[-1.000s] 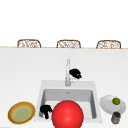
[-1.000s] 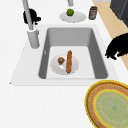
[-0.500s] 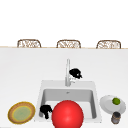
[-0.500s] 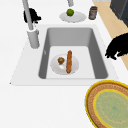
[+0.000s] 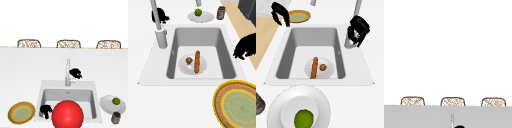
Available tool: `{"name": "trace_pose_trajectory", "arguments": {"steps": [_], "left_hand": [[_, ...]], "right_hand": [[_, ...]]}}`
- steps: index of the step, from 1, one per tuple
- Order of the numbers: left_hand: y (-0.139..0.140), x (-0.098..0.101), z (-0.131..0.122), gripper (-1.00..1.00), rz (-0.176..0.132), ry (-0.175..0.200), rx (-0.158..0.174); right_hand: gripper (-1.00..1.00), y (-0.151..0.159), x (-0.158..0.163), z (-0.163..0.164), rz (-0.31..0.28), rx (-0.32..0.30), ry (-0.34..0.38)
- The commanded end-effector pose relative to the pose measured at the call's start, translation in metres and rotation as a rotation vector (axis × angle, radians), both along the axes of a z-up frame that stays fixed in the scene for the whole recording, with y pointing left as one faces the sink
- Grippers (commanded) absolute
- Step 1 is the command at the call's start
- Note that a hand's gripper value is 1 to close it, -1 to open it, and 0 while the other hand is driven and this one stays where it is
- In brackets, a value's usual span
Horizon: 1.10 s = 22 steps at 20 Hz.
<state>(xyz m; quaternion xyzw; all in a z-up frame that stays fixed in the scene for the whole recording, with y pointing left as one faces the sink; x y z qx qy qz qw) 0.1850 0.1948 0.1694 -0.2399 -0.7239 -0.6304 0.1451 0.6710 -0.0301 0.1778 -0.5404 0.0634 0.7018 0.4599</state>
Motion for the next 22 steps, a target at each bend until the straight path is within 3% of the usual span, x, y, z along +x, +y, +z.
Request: {"name": "trace_pose_trajectory", "arguments": {"steps": [1, 2, 4, 5, 8, 17, 22], "left_hand": [[0.000, 0.000, 0.000, 0.00, 0.000, 0.000, 0.000], [0.000, 0.000, 0.000, 0.00, 0.000, 0.000, 0.000], [0.000, 0.000, 0.000, 0.00, 0.000, 0.000, 0.000], [0.000, 0.000, 0.000, 0.00, 0.000, 0.000, 0.000], [0.000, 0.000, 0.000, 0.00, 0.000, 0.000, 0.000], [0.000, 0.000, 0.000, 0.00, 0.000, 0.000, 0.000], [0.000, 0.000, 0.000, 0.00, 0.000, 0.000, 0.000]], "right_hand": [[1.00, 0.003, -0.003, 0.000, -0.046, 0.125, 0.051], [1.00, 0.003, -0.002, 0.000, -0.046, 0.127, 0.051], [1.00, -0.007, 0.000, 0.000, 0.025, 0.134, 0.027], [-1.00, -0.012, 0.001, 0.001, 0.028, 0.128, 0.002], [-1.00, -0.010, 0.001, 0.003, 0.007, 0.201, 0.036], [-1.00, -0.012, -0.001, 0.005, 0.027, 0.374, 0.098], [-1.00, -0.024, 0.000, 0.014, 0.041, 0.500, 0.085]]}}
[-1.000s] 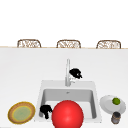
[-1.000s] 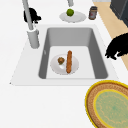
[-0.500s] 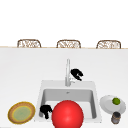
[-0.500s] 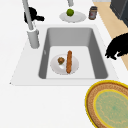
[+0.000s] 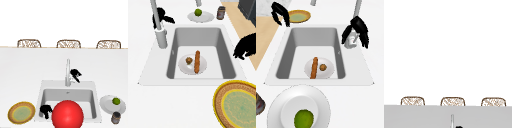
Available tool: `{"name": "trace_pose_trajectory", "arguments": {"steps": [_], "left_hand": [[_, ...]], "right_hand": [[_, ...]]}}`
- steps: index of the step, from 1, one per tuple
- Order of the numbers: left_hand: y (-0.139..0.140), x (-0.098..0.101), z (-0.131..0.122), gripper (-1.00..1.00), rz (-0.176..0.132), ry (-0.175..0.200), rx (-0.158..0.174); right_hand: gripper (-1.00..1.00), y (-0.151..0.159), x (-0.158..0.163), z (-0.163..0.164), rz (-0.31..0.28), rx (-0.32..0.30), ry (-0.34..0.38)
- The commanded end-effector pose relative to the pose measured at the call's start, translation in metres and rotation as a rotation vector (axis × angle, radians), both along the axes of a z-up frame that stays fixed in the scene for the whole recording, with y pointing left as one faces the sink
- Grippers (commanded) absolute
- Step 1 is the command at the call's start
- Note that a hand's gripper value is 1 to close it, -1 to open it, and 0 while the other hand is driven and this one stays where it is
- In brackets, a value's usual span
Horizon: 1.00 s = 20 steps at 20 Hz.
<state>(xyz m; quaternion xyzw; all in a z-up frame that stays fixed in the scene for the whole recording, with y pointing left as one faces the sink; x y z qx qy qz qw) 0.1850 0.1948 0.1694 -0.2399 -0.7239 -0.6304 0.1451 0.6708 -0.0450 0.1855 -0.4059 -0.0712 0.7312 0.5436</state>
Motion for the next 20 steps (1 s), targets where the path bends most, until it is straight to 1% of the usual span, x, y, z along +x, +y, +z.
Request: {"name": "trace_pose_trajectory", "arguments": {"steps": [1, 4, 6, 7, 8, 9, 10, 11, 12, 16, 17, 18, 20], "left_hand": [[0.000, 0.000, 0.000, 0.00, 0.000, 0.000, 0.000], [0.000, 0.000, 0.000, 0.00, 0.000, 0.000, 0.000], [0.000, 0.000, 0.000, 0.00, 0.000, 0.000, 0.000], [0.000, 0.000, 0.000, 0.00, 0.000, 0.000, 0.000], [0.000, 0.000, 0.000, 0.00, 0.000, 0.000, 0.000], [0.000, 0.000, 0.000, 0.00, 0.000, 0.000, 0.000], [0.000, 0.000, 0.000, 0.00, 0.000, 0.000, 0.000], [0.000, 0.000, 0.000, 0.00, 0.000, 0.000, 0.000], [0.000, 0.000, 0.000, 0.00, 0.000, 0.000, 0.000], [0.000, 0.000, 0.000, 0.00, 0.000, 0.000, 0.000], [0.000, 0.000, 0.000, 0.00, 0.000, 0.000, 0.000], [0.000, 0.000, 0.000, 0.00, 0.000, 0.000, 0.000], [0.000, 0.000, 0.000, 0.00, 0.000, 0.000, 0.000]], "right_hand": [[-1.00, -0.012, 0.000, 0.008, 0.002, 0.122, 0.005], [-1.00, -0.018, 0.000, 0.013, 0.003, 0.216, 0.004], [-1.00, -0.028, -0.001, 0.021, 0.005, 0.258, -0.013], [-1.00, -0.031, -0.007, 0.015, 0.036, 0.259, -0.028], [-1.00, -0.018, -0.001, 0.013, 0.023, 0.208, 0.000], [-1.00, -0.019, -0.001, 0.013, 0.011, 0.210, -0.003], [-1.00, -0.020, -0.002, 0.014, 0.015, 0.207, -0.003], [-1.00, -0.024, -0.001, 0.018, 0.012, 0.218, -0.003], [-1.00, -0.021, -0.001, 0.022, 0.002, 0.208, -0.010], [-1.00, -0.019, 0.004, 0.028, 0.010, 0.204, 0.010], [1.00, -0.018, 0.007, 0.032, 0.008, 0.201, 0.024], [1.00, -0.017, 0.008, 0.036, 0.030, 0.185, 0.027], [1.00, -0.019, 0.006, 0.040, 0.030, 0.194, 0.001]]}}
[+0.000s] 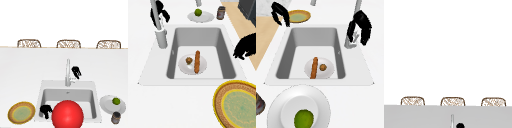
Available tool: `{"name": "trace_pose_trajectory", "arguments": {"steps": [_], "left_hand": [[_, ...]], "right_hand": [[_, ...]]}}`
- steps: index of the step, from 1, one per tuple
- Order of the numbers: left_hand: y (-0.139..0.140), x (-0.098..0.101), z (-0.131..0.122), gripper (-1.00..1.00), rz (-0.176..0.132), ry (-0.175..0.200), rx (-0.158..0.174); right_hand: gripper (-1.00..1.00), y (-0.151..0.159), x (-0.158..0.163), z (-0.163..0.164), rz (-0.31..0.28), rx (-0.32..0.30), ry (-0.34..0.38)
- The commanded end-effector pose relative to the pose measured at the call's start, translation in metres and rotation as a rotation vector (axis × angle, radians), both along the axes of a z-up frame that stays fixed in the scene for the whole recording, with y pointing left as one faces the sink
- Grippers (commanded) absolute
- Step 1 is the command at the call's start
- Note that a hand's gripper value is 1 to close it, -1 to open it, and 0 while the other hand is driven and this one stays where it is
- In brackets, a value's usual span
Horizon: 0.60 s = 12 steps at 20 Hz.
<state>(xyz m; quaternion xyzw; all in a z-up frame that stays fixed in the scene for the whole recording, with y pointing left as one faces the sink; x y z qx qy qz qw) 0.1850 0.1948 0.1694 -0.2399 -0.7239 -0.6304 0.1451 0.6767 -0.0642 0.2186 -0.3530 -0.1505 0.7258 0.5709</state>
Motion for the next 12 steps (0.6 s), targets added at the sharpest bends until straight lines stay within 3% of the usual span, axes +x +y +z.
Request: {"name": "trace_pose_trajectory", "arguments": {"steps": [1, 6, 12], "left_hand": [[0.0000, 0.0000, 0.0000, 0.00, 0.000, 0.000, 0.000], [0.0000, 0.0000, 0.0000, 0.00, 0.000, 0.000, 0.000], [0.0000, 0.0000, 0.0000, 0.00, 0.000, 0.000, 0.000]], "right_hand": [[1.00, -0.0013, 0.0004, 0.0082, 0.005, 0.000, 0.006], [1.00, -0.0023, -0.0011, 0.0165, 0.011, 0.003, 0.025], [1.00, -0.0030, -0.0085, 0.0143, 0.007, 0.003, -0.035]]}}
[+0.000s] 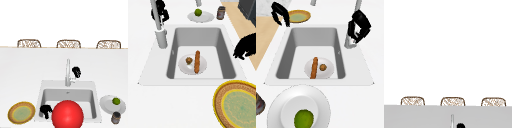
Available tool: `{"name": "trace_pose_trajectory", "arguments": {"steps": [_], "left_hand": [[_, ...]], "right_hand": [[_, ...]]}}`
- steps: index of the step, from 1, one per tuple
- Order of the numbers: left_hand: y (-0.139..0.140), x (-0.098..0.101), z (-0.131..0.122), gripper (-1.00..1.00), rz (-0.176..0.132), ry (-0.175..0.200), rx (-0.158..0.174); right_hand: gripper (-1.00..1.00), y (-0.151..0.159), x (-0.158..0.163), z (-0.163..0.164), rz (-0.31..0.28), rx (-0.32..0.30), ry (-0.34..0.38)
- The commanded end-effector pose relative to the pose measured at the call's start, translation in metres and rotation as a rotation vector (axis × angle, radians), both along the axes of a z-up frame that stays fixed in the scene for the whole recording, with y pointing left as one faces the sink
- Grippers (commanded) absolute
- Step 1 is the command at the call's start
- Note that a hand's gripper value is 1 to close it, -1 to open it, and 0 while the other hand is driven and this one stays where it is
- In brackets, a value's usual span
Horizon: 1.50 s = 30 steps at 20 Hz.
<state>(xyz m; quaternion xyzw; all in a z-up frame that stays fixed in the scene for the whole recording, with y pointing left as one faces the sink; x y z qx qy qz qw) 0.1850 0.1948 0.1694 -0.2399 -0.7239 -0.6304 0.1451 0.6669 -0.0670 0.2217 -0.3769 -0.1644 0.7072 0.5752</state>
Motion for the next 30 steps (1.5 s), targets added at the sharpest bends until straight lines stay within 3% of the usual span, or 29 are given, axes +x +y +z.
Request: {"name": "trace_pose_trajectory", "arguments": {"steps": [1, 5, 21, 26, 30], "left_hand": [[0.000, 0.000, 0.000, 0.00, 0.000, 0.000, 0.000], [0.000, 0.000, 0.000, 0.00, 0.000, 0.000, 0.000], [0.000, 0.000, 0.000, 0.00, 0.000, 0.000, 0.000], [0.000, 0.000, 0.000, 0.00, 0.000, 0.000, 0.000], [0.000, 0.000, 0.000, 0.00, 0.000, 0.000, 0.000]], "right_hand": [[1.00, 0.000, 0.002, 0.013, 0.032, 0.000, 0.023], [1.00, 0.013, 0.000, 0.015, 0.031, -0.022, 0.013], [1.00, 0.052, -0.004, -0.004, -0.131, -0.256, -0.067], [1.00, 0.053, -0.004, -0.008, -0.129, -0.253, -0.087], [1.00, 0.057, -0.005, -0.011, -0.146, -0.258, -0.153]]}}
